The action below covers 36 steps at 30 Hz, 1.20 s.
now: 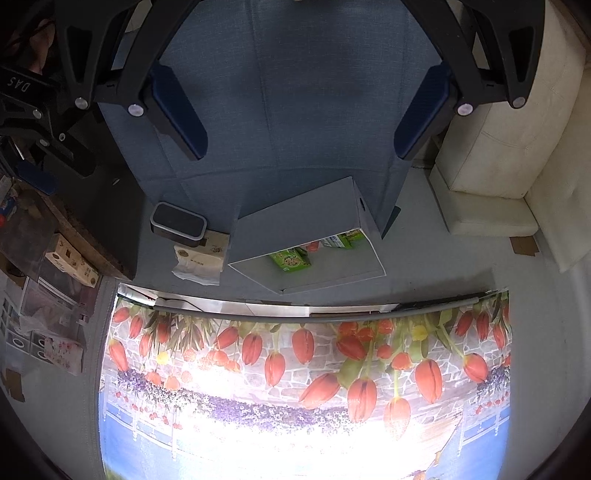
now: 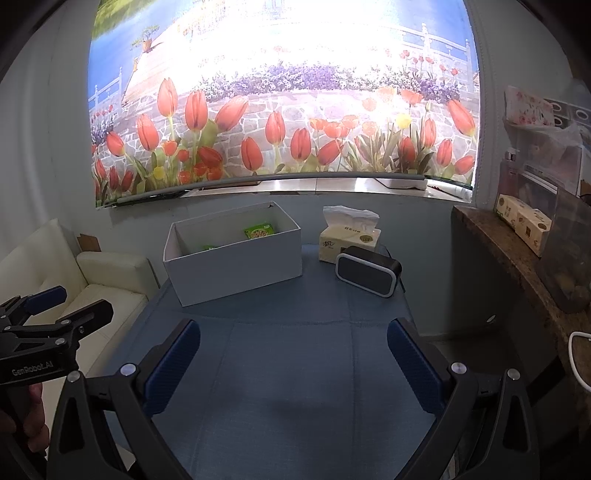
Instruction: Organize snacks
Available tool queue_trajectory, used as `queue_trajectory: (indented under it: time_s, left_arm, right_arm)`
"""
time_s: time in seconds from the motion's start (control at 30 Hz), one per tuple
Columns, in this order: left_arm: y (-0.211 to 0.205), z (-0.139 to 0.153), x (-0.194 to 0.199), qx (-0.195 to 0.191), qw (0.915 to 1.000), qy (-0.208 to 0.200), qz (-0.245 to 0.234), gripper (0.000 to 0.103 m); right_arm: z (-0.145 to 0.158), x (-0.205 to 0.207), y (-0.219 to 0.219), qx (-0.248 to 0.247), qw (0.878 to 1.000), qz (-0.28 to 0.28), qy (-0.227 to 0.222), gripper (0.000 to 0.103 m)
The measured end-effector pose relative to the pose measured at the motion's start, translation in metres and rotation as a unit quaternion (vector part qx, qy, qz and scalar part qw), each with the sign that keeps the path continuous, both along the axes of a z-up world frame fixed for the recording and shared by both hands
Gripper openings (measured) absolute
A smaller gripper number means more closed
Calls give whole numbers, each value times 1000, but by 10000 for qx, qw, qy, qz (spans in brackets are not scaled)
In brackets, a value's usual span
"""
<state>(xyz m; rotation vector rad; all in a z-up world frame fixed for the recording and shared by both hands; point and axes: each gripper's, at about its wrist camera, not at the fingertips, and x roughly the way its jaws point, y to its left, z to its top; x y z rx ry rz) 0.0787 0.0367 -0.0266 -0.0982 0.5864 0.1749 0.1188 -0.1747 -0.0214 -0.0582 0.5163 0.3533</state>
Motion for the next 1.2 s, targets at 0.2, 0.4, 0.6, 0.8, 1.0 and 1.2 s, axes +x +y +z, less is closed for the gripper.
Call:
queue_trajectory:
  time_s: [0.2, 0.4, 0.6, 0.8, 1.0, 1.2]
  left_arm:
    - [0, 1, -1, 17, 10000, -7, 18, 103]
    - [3, 0, -2, -30, 10000, 10, 40, 103]
    - [4, 0, -2, -61, 10000, 15, 14, 103]
    - [3, 1, -1, -75, 10000, 22, -5, 103]
    - [3, 2, -1, -100, 9999, 22, -4, 103]
    - [3, 2, 1, -111, 9999, 50, -32, 103]
  right_arm:
    - [1, 0, 1, 19, 10000, 13, -3, 103]
    - [3, -3, 1, 4, 10000, 49, -27, 103]
    - [5, -4, 1, 5, 10000, 65, -36, 103]
    - [6, -5, 1, 3, 10000, 87, -48, 103]
    - [7, -5, 1, 3, 9999, 97, -46, 103]
    - [7, -4, 1, 15, 9999, 94, -34, 103]
